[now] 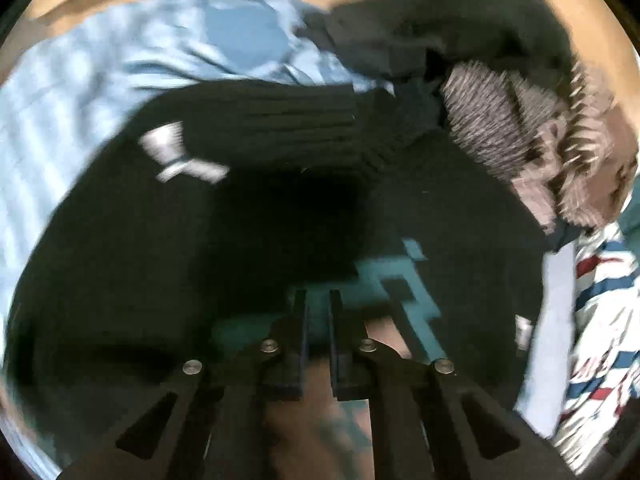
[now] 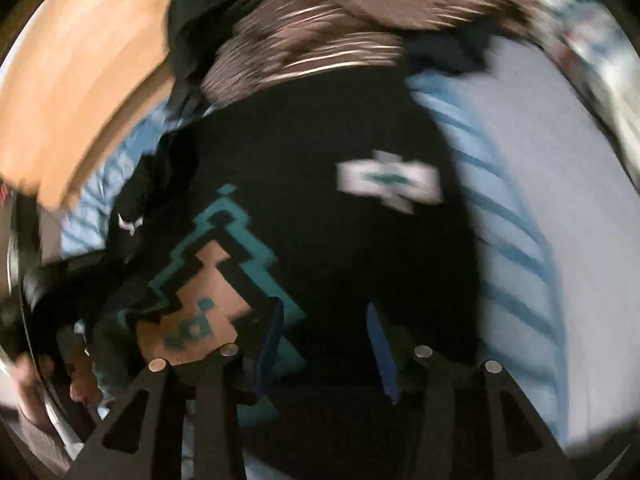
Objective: Fold clothes
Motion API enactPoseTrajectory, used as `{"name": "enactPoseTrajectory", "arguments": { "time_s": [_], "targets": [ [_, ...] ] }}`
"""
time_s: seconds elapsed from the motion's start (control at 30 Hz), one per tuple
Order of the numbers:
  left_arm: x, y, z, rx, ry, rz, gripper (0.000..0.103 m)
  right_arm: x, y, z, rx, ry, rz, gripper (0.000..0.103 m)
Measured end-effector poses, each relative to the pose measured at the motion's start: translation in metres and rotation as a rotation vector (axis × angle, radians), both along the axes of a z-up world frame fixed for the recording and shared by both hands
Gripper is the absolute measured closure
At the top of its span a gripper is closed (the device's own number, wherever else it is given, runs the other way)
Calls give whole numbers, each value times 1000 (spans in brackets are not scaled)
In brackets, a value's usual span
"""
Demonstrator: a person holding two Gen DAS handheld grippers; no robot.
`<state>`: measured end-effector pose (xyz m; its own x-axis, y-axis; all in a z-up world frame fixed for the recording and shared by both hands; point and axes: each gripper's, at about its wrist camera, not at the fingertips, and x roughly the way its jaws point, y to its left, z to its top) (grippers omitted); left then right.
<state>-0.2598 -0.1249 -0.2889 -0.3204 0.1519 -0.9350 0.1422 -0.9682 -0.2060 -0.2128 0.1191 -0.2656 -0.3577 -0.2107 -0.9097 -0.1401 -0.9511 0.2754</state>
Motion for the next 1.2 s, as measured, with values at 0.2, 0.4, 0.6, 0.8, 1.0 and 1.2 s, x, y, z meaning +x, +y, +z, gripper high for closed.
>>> {"name": "enactPoseTrajectory", "arguments": {
  "time_s": [0.2,0.4,0.6,0.8,1.0,1.2],
  "targets": [
    [-82,-44,11,-3,113,152,102,-46,-26,-10,-36,8,17,51],
    [-72,-113,54,34,261,339,102,-56,-18,-10,-139,33,-103,37],
    [44,-129,55,212,217,324,102,-14,-15,-11,-240,-1,-131,37],
    [171,-144,54,294,145,411,43,62,-20,-6,-344,-14,-132,36],
    [257,-132,37,377,15,455,34,136,-29,6,-369,-20,-95,35],
    [289,-91,-26,546,-153,524,34,171,-26,2,-361,-57,-101,35]
  ]
}}
